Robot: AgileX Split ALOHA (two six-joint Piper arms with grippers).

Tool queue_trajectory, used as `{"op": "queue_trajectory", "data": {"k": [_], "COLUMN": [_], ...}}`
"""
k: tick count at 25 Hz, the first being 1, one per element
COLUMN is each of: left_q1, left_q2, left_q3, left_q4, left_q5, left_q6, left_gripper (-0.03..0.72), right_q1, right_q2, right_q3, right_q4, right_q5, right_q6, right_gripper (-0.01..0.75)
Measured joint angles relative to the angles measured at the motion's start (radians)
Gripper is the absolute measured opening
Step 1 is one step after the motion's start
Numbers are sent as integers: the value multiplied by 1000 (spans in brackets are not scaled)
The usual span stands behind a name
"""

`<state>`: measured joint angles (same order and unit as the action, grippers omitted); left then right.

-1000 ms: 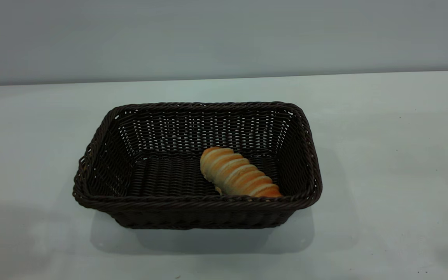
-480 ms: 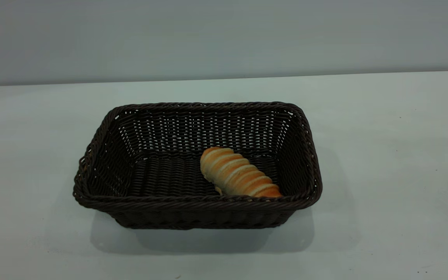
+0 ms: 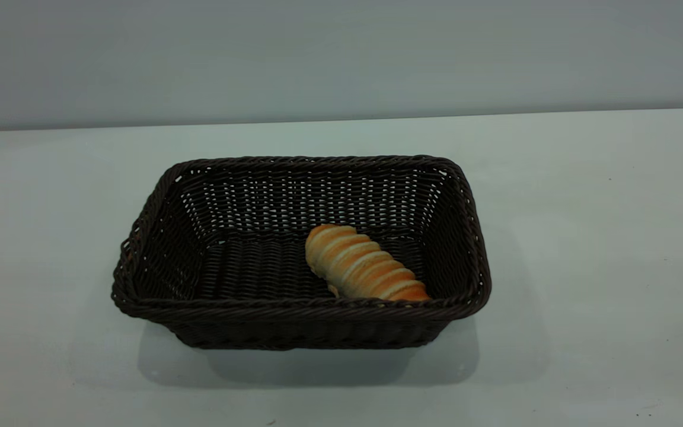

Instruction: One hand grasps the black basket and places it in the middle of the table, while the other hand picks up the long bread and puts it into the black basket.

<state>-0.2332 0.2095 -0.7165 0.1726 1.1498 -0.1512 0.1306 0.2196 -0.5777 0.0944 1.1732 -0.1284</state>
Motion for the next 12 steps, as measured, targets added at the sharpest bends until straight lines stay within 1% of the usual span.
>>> {"op": "queue_trajectory", "data": {"k": [7, 12], "left_q1": [0, 0], "left_q2": [-88, -88], "left_q3": [98, 166], "left_q4": [34, 61], "left_q5": [7, 7], "left_q6": [0, 1], "left_gripper": [424, 424], "right_q1": [0, 0], "right_q2": [-87, -103], "right_q3": [89, 98], "right_q4": [-6, -40], "right_q5": [-38, -47], "right_q6": [-1, 27], "right_gripper": [441, 441]}}
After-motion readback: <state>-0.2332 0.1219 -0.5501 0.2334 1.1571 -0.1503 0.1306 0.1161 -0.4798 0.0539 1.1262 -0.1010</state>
